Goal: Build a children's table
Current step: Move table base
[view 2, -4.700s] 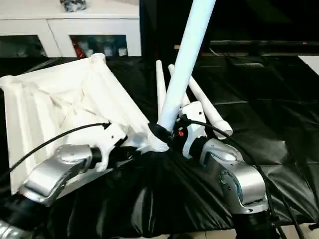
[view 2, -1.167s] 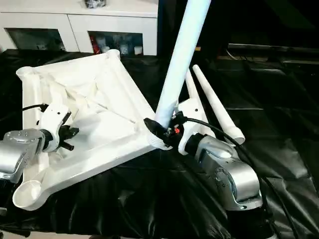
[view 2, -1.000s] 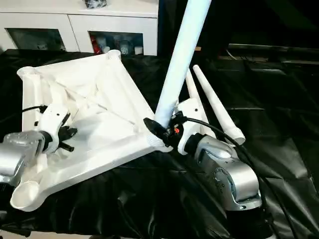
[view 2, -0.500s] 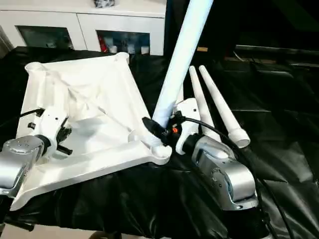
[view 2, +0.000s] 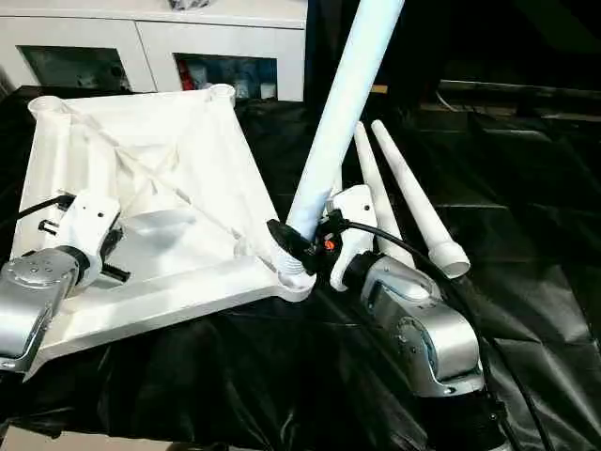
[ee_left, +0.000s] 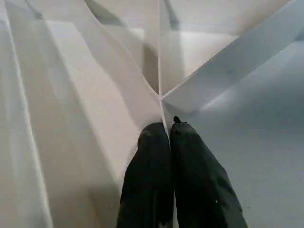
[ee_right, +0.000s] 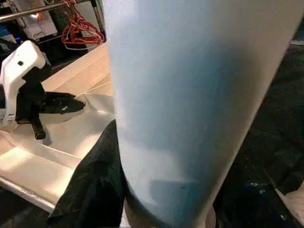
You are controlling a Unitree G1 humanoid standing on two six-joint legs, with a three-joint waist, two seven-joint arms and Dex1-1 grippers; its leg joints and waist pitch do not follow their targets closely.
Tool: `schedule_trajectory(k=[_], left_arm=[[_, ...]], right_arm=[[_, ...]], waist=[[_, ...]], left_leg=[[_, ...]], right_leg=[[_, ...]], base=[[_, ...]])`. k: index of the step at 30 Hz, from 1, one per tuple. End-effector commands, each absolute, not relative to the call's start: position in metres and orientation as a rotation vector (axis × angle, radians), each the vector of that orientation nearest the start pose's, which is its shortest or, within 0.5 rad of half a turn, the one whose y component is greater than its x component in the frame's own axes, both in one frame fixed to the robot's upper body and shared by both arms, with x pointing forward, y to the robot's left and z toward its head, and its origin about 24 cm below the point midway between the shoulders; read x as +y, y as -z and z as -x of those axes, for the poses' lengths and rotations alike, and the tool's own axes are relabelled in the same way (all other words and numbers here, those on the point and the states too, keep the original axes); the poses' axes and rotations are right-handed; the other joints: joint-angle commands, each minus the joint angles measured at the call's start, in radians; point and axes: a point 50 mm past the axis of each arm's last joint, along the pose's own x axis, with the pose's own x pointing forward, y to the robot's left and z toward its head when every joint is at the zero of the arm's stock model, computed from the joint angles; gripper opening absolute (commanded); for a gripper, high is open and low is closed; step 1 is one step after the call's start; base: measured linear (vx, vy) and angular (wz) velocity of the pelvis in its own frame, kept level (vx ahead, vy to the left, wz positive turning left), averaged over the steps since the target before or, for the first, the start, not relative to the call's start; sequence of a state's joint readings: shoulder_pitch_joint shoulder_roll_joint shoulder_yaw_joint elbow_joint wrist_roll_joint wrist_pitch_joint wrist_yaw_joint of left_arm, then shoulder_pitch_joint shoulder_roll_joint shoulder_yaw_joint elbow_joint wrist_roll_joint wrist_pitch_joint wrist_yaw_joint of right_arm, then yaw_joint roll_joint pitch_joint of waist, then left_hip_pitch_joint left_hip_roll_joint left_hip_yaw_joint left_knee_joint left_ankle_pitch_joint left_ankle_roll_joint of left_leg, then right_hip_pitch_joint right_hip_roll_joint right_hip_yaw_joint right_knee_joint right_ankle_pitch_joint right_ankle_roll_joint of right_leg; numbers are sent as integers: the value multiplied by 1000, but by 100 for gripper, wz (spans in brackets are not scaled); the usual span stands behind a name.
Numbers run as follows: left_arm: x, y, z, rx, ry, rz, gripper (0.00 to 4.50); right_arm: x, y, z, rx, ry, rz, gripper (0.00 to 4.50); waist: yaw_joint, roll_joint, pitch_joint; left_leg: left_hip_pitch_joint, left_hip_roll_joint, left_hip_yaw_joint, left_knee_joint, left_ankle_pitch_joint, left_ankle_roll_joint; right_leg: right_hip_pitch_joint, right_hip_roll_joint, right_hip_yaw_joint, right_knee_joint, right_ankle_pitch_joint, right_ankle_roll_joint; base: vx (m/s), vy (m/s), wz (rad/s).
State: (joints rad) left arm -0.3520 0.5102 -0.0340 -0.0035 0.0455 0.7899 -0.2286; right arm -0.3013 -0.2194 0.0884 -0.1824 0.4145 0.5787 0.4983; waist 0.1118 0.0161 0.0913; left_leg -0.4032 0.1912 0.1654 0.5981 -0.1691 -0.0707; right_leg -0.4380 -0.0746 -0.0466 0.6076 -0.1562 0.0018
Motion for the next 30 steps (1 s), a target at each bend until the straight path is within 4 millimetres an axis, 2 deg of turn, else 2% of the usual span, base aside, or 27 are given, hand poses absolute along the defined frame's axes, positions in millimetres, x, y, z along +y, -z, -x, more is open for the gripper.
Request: schedule_trajectory(k=[1, 6, 10, 13, 14, 16, 17, 18, 19, 21, 22, 25, 26, 28, 30], left_arm=[[249, -144, -312, 253, -120, -509, 0], [265, -142, -315, 272, -184, -493, 0], [261, -133, -317, 299, -148, -489, 0], [251, -118, -318, 339, -44, -507, 0], [246, -112, -318, 341, 25, -532, 0], [240, -105, -316, 339, 118, -538, 0], [237, -102, -315, 324, 155, -534, 0], [236, -101, -315, 318, 166, -532, 0], [234, -100, -314, 308, 183, -528, 29], [234, -99, -313, 286, 220, -545, 47], [236, -98, -312, 291, 217, -547, 61], [254, -100, -313, 330, 86, -564, 72], [256, -100, -313, 331, 72, -562, 87], [263, -101, -313, 337, 26, -578, 104], [264, -102, -313, 325, 17, -577, 114]], right_arm=[[-109, -112, -283, 111, -786, -126, 191], [-110, -113, -284, 109, -785, -123, 191], [-111, -114, -284, 108, -783, -120, 191], [-111, -114, -285, 108, -782, -117, 191], [-111, -114, -285, 108, -782, -117, 191], [-112, -114, -285, 109, -783, -116, 191], [-112, -114, -285, 109, -783, -115, 191], [-112, -114, -285, 110, -783, -114, 191], [-112, -114, -285, 110, -783, -114, 191], [-113, -114, -284, 111, -785, -112, 191], [-113, -114, -284, 111, -785, -111, 191], [-113, -115, -284, 112, -787, -107, 191], [-114, -115, -284, 112, -787, -107, 191], [-114, -115, -284, 115, -789, -105, 191], [-114, -114, -284, 116, -793, -102, 191]], waist=[[1, 25, -84], [-6, 21, -85], [-6, 23, -87], [3, 25, -88], [5, 20, -88], [12, 23, -88], [12, 19, -88], [18, 22, -88], [20, 21, -88], [23, 16, -88], [22, 17, -87], [16, 15, -83], [13, 6, -84], [4, 4, -81], [-6, 6, -82]], left_leg=[[23, 19, -10, -70, -208, -19], [23, 16, -10, -69, -209, -18], [23, 17, -10, -67, -192, -12], [29, 20, -8, -66, -198, -9], [30, 19, -7, -66, -201, -7], [29, 21, -9, -68, -207, -12], [28, 23, -8, -69, -209, -13], [29, 24, -8, -69, -216, -18], [31, 24, -7, -70, -222, -20], [32, 25, -6, -71, -236, -24], [26, 24, -8, -73, -236, -27], [28, 22, -7, -74, -268, -32], [28, 20, -6, -74, -275, -32], [24, 19, -8, -76, -266, -33], [28, 20, -9, -76, -276, -33]], right_leg=[[62, -44, 31, -52, -109, -195], [63, -43, 30, -55, -125, -188], [63, -43, 30, -52, -103, -194], [58, -42, 31, -53, -112, -196], [56, -43, 32, -57, -120, -193], [57, -45, 32, -56, -132, -185], [58, -46, 33, -57, -131, -184], [56, -46, 33, -55, -135, -183], [54, -46, 34, -56, -140, -182], [54, -46, 35, -55, -149, -179], [58, -48, 35, -53, -153, -174], [56, -47, 36, -58, -203, -160], [60, -49, 36, -62, -241, -148], [61, -50, 35, -64, -279, -134], [55, -49, 35, -68, -319, -124]], base=[[0, 0, 0], [0, 0, 0], [0, 0, 0], [0, 0, 0], [0, 0, 0], [0, 0, 0], [0, 0, 0], [0, 0, 0], [0, 0, 0], [0, 0, 0], [0, 0, 0], [0, 0, 0], [0, 0, 0], [0, 0, 0], [0, 0, 0]])
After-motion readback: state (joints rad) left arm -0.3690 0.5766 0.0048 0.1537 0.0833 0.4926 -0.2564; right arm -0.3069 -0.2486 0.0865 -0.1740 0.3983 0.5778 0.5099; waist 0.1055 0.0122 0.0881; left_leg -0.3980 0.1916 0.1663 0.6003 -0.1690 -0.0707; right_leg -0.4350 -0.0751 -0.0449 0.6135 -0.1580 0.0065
